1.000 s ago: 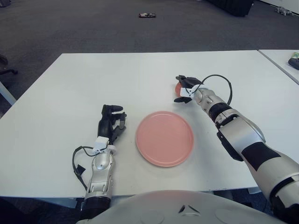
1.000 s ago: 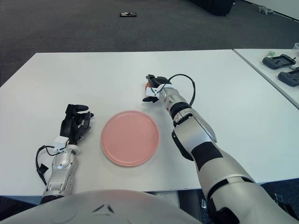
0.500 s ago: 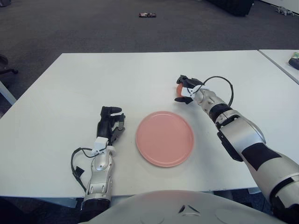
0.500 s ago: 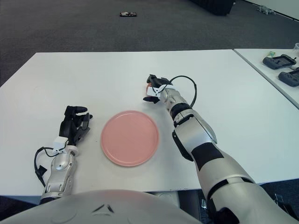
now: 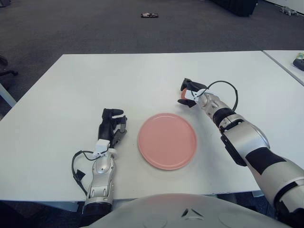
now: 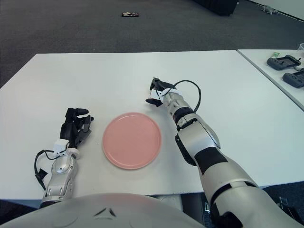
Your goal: Put the apple into the plate.
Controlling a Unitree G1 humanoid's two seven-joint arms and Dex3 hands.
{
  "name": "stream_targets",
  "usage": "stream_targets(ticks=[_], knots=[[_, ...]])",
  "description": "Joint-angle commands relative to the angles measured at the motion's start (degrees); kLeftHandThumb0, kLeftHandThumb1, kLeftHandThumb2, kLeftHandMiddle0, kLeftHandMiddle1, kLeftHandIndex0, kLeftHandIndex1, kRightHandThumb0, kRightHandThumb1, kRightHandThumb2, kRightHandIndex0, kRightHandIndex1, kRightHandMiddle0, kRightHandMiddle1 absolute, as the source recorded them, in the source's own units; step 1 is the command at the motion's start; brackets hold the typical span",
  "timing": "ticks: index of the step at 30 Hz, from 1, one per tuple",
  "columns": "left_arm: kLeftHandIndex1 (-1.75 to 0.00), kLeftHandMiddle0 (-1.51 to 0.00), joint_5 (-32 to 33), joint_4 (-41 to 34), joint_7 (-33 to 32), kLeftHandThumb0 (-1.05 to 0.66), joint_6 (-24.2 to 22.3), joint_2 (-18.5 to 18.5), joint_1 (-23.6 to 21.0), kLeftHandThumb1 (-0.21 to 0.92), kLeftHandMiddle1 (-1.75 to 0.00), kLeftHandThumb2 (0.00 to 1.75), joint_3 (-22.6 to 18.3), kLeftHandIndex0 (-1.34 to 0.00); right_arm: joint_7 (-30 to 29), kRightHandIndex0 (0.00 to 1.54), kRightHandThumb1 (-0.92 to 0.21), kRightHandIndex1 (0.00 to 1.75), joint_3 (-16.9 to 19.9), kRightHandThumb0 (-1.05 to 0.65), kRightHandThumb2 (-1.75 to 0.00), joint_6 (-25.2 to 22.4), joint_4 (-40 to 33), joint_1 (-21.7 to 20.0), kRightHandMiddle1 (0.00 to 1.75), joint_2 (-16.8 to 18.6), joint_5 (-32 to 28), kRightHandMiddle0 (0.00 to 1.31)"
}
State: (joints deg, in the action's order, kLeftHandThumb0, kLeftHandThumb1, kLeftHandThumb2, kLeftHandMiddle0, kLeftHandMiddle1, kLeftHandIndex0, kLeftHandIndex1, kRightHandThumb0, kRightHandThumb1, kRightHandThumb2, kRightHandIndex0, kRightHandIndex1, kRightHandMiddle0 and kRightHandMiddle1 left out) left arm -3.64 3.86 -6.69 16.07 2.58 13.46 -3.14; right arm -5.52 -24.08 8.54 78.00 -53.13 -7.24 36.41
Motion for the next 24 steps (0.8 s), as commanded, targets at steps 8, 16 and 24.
stream_targets(ticks=[8, 16, 24], knots=[[-1.75, -0.38, -0.3, -1.3, -0.5, -0.35, -0.6, -0.2, 0.1, 0.92, -1.28, 0.53, -0.2, -0.19, 0.4, 0.40, -0.58, 1.24, 1.4, -0.40, -0.98, 0.5, 1.1, 1.9, 1.75, 0.7, -1.5, 0.40], [-1.75, -0.38, -0.2, -1.6, -0.4, -0.35, -0.3, -0.1, 0.4, 0.92, -1.29, 0.53, -0.2, -0.19, -2.1, 0.51, -0.57, 1.23, 1.0, -0.40, -0.99, 2.3, 1.0, 2.2, 1.75, 0.9, -1.1, 0.41], [-1.75, -0.38, -0.4, -1.4, -0.7, -0.35, 0.6, 0.0, 0.3, 0.92, -1.32, 0.53, -0.1, -0.20, -4.9, 0.59, -0.58, 1.25, 0.7, -0.40, -0.98, 3.0, 1.1, 2.1, 1.75, 1.3, -0.7, 0.40]])
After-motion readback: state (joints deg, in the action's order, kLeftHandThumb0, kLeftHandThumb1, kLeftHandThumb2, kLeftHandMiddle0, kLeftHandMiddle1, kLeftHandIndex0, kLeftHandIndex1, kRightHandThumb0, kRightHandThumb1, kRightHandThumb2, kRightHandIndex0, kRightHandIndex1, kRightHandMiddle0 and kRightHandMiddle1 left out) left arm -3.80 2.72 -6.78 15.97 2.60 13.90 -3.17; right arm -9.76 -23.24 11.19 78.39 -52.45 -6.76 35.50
